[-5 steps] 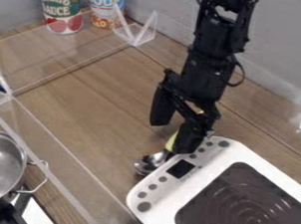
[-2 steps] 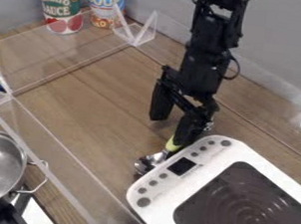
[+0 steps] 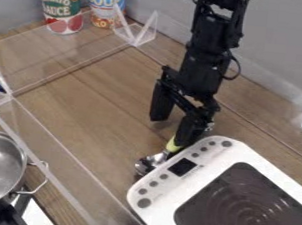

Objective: Put green spoon on the white and black stove top

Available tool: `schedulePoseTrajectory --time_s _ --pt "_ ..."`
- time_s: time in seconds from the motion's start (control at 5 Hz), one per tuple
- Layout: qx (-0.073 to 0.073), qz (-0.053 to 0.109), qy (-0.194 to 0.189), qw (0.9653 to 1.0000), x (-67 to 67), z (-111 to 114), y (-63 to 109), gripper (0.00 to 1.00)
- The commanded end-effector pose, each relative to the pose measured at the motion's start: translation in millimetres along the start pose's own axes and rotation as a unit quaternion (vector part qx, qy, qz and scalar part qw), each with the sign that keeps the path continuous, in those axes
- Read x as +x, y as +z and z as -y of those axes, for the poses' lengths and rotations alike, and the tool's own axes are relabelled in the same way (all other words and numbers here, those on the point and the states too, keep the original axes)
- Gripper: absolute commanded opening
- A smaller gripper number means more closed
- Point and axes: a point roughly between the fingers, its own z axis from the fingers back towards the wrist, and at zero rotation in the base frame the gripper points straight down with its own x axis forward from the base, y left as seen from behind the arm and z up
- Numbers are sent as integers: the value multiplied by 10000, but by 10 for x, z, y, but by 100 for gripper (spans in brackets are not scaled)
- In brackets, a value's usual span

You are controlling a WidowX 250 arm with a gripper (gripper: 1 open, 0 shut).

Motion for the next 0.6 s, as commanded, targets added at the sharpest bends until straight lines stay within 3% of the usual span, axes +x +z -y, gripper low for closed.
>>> schedulePoseTrajectory --time_s 0.0,0.2,0.4 --pt "297 266 -524 9978 9 -2 199 100" --pt "474 260 -978 9937 -5 -1 216 100" --pt "546 293 -1039 9927 12 48 220 100"
